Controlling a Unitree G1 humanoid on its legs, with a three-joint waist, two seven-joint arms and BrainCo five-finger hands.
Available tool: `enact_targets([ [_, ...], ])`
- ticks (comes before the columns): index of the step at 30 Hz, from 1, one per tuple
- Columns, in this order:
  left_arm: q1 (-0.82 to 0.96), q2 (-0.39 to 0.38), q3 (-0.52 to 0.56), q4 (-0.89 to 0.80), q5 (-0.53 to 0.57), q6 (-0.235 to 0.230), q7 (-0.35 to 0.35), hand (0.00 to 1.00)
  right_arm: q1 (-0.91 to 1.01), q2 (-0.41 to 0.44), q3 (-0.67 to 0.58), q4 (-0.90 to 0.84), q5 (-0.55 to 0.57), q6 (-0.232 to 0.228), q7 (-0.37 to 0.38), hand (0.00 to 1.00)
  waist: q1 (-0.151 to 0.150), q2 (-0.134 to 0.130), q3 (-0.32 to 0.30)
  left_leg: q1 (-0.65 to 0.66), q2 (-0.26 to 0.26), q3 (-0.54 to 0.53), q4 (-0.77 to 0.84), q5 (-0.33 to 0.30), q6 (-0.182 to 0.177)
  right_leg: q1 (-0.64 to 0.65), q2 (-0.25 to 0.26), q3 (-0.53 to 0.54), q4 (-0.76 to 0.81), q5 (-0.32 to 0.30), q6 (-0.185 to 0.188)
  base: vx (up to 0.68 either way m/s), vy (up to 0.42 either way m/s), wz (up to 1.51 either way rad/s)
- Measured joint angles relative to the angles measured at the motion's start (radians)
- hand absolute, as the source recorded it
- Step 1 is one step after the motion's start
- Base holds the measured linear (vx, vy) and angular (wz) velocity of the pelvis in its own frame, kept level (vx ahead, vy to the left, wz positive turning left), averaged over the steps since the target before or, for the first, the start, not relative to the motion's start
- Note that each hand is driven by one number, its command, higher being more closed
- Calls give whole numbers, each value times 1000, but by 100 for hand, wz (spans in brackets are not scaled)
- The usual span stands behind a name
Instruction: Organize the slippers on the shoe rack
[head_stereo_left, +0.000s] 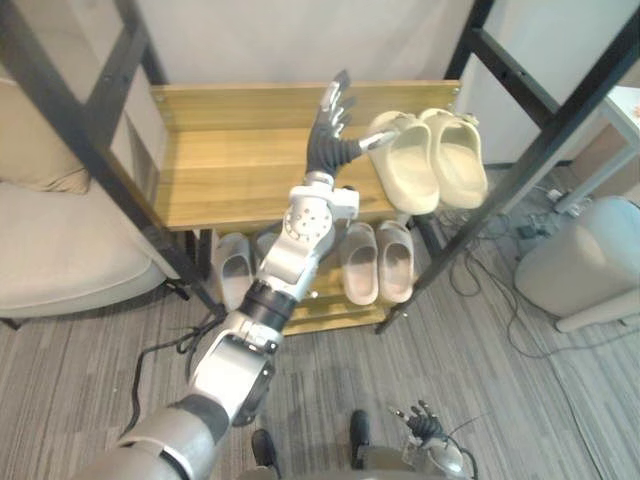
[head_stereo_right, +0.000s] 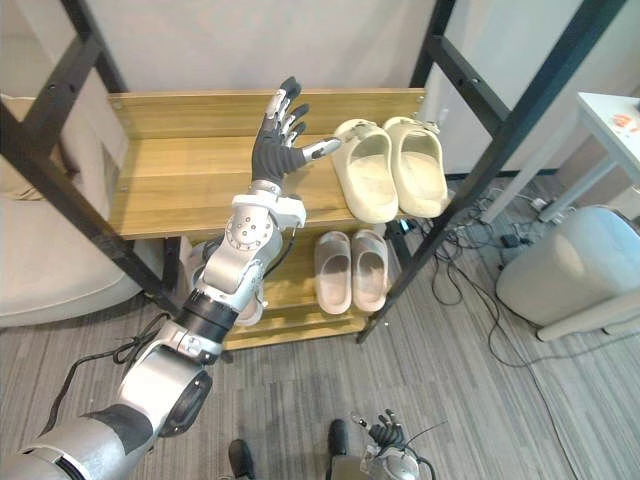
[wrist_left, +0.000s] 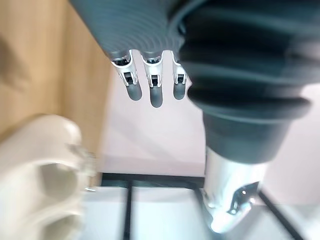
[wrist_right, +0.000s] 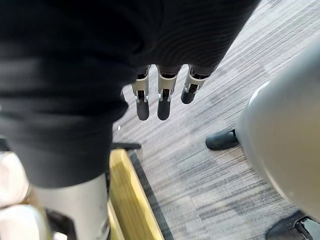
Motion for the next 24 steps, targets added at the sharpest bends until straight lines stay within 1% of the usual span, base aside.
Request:
enact_targets([
  [1, 34, 3, -22, -50, -15, -10, -7, 0, -1, 0, 8, 0, 0, 0, 1, 0, 6, 2, -2, 6, 1, -1, 0, 0, 0, 6, 1, -3, 1, -2, 0, -3, -4, 18],
  [3, 111, 3, -69, -151, -47, -32, -44, 0, -7, 0, 21, 0, 0, 0, 7, 0, 24, 9, -7, 14, 2, -9, 0, 0, 0, 21, 1, -11, -1, -8, 1, -13, -3, 12],
  [6, 219, 3, -141, -273, -108, -47, -118, 0, -17, 1, 44, 0, 0, 6, 15, 0, 50, 15, -27, 24, 4, -22, 0, 0, -1, 39, 1, -29, -1, -20, 0, -21, -6, 15],
  [8, 305, 4, -189, -345, -158, -57, -176, 0, -18, 8, 46, 3, -2, 10, 27, 0, 53, 16, -40, 31, 6, -32, 0, 0, -2, 67, 1, -52, -3, -31, 1, -18, -10, 26],
  [9, 342, 5, -206, -367, -174, -57, -198, 0, -17, 8, 46, 7, -3, 11, 29, 0, 56, 15, -52, 35, 7, -39, 0, 0, -3, 73, 1, -61, -2, -36, 2, -7, -9, 31],
  [10, 416, 10, -235, -398, -197, -57, -244, 0, -18, 8, 48, 13, -4, 13, 35, 0, 60, 11, -71, 42, 7, -53, 0, -1, -5, 90, 1, -73, -4, -41, 4, 5, -8, 25],
  [13, 525, 14, -235, -405, -223, -52, -293, 0, -25, 8, 52, 39, -5, 13, 42, 0, 70, 5, -79, 63, 6, -68, 0, -3, -8, 122, -1, -90, -6, -50, 6, -3, -4, 19],
  [15, 599, 34, -229, -402, -224, -43, -323, 0, -22, 8, 59, 54, -10, 18, 47, 0, 83, -1, -89, 64, 5, -81, 0, -3, -9, 131, -1, -103, -7, -54, 7, -17, -3, 19],
  [17, 677, 55, -203, -348, -219, -32, -346, 0, -26, 8, 67, 73, -20, 18, 47, 0, 94, -4, -96, 71, 2, -89, 0, -2, -10, 142, -1, -114, -13, -56, 9, -3, -3, 15],
  [20, 773, 81, -136, -174, -191, -7, -351, 0, -23, 7, 90, 85, -41, 19, 48, 0, 95, 0, -100, 96, -5, -106, 0, 6, -10, 182, -3, -122, -21, -68, 15, 3, -3, 18],
  [21, 797, 93, -100, -88, -145, 7, -351, 0, -27, -1, 99, 90, -43, 18, 49, 0, 94, 0, -102, 98, -6, -112, 0, 6, -11, 190, -3, -126, -23, -73, 19, -23, -7, 15],
  [22, 810, 95, -69, -21, -116, 10, -351, 0, -33, -2, 107, 98, -43, 18, 49, 0, 94, 0, -102, 98, -8, -117, 0, 6, -11, 191, -3, -131, -25, -79, 25, -16, -8, 17],
  [24, 821, 99, -7, 149, -34, 12, -345, 0, -54, -10, 128, 141, -44, 16, 50, 0, 93, -1, -101, 95, -14, -133, 0, 7, -10, 193, -3, -143, -32, -81, 22, 1, -1, 15],
])
